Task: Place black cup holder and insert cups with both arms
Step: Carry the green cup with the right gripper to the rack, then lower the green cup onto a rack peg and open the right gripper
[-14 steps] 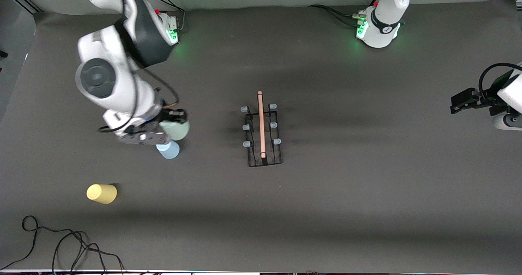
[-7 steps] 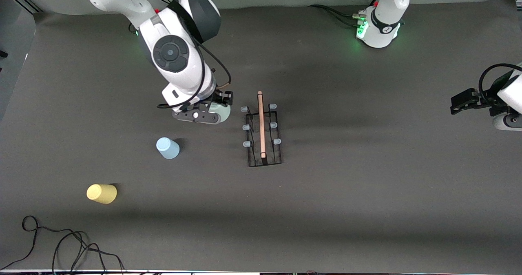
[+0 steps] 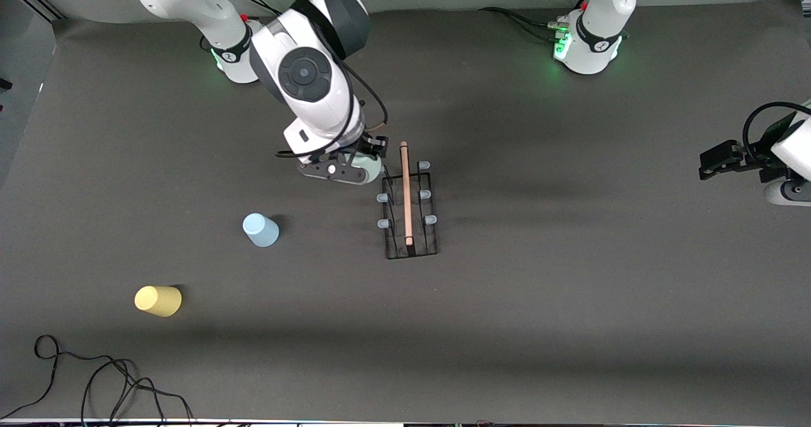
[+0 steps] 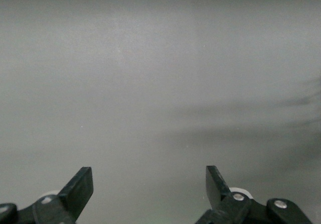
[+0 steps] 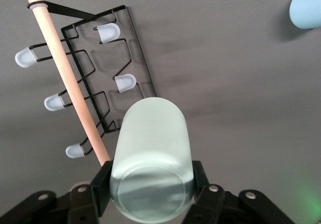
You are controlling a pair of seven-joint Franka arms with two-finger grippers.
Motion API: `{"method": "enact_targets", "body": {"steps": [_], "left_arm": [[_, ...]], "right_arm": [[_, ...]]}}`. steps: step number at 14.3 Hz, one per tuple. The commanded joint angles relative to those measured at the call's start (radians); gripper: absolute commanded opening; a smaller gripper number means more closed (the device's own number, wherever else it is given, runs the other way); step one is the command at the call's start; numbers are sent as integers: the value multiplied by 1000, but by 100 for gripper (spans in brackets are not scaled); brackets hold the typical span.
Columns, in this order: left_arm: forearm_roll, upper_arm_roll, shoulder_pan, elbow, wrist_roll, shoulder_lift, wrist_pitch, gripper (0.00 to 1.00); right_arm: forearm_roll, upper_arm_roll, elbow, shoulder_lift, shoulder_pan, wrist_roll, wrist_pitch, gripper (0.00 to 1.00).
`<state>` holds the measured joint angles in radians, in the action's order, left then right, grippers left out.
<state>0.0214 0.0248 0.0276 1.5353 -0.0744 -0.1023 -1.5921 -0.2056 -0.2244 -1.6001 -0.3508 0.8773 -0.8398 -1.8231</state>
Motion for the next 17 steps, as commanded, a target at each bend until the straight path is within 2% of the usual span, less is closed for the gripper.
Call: {"method": "enact_targets", "body": {"steps": [1,7,9,17], "left_arm": [[3,1,0,-10,-10,-5,-5,100],[3,1,2,-7,-8,-5,-5,100],[3,1,3,-7,-8,-5,-5,100],[3,1,5,-9,-7,-5,-5,100]], "right_arm": [[-23,-12,110,-100,20,-60,1,17],[-28,-12,101,-119,25,-64,-19,17],[-76,-12,79,-119,23,-55,-19,17],[-78,-13,31,-117,49,-58,-18,17]]}}
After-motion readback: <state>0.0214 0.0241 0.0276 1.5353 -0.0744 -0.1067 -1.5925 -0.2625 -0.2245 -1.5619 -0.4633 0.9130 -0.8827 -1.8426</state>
